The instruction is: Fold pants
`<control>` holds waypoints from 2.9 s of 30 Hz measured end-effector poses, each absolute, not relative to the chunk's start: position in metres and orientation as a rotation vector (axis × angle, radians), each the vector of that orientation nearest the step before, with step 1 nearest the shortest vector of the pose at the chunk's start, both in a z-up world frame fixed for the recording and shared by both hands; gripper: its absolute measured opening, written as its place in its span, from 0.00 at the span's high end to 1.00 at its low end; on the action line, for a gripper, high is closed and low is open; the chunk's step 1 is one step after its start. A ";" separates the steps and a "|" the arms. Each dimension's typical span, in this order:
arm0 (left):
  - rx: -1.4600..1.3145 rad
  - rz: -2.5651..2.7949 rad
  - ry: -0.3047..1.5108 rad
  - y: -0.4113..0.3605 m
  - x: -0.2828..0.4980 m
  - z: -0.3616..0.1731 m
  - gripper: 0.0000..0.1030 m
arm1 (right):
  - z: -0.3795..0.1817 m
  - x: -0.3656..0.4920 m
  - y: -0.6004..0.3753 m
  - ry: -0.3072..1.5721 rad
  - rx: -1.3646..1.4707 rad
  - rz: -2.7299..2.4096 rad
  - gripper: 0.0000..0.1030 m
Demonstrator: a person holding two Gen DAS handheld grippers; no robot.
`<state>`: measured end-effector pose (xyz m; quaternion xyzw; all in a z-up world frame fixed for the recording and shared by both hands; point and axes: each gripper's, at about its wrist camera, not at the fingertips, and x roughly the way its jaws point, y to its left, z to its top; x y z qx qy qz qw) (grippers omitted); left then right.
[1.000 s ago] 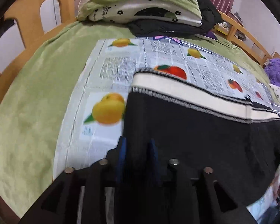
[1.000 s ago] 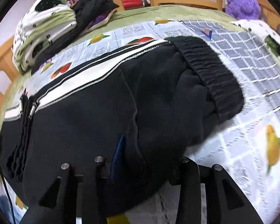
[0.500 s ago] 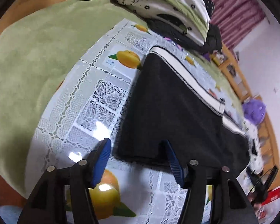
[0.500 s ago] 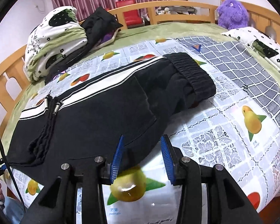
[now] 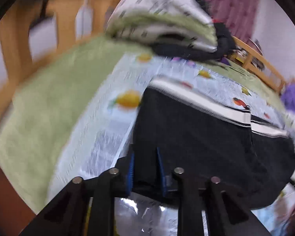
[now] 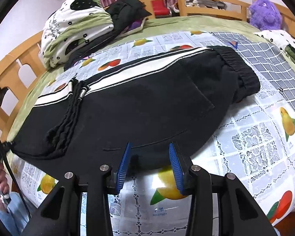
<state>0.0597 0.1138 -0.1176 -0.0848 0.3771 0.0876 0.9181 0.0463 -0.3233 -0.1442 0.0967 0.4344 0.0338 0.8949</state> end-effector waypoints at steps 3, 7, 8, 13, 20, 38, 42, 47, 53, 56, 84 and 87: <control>-0.045 0.149 0.695 0.067 0.061 -0.083 0.85 | -0.145 0.044 -0.326 0.897 0.165 0.058 0.61; -0.029 0.019 0.678 0.013 0.068 -0.057 0.87 | -0.146 0.040 -0.339 0.897 0.162 0.062 0.61; -0.026 -0.008 0.679 0.004 0.068 -0.055 0.87 | -0.145 0.038 -0.344 0.896 0.174 0.064 0.61; -0.014 -0.189 0.715 -0.069 0.071 -0.063 0.87 | -0.140 0.024 -0.369 0.874 0.208 0.050 0.61; -0.076 -0.341 0.835 -0.125 0.078 -0.096 0.86 | -0.143 0.010 -0.388 0.896 0.246 0.038 0.61; -0.352 -0.144 0.891 0.038 0.051 -0.124 0.50 | -0.140 0.099 -0.266 0.900 0.453 0.443 0.43; -0.363 -0.114 0.905 0.055 0.051 -0.129 0.50 | -0.161 0.139 -0.231 1.003 0.502 0.477 0.90; -0.350 -0.123 0.907 0.053 0.054 -0.131 0.50 | -0.106 0.142 -0.220 0.888 0.399 0.571 0.91; -0.329 -0.171 0.919 0.022 0.060 -0.130 0.50 | -0.054 0.137 -0.254 0.828 0.259 0.542 0.92; -0.288 -0.189 0.914 0.000 0.063 -0.126 0.50 | -0.048 0.140 -0.296 0.813 0.252 0.486 0.92; -0.156 -0.420 0.970 -0.150 0.082 -0.129 0.50 | -0.098 0.090 -0.487 0.752 0.178 0.118 0.77; -0.153 -0.430 1.023 -0.158 0.079 -0.156 0.47 | -0.136 0.092 -0.468 0.852 0.064 0.101 0.78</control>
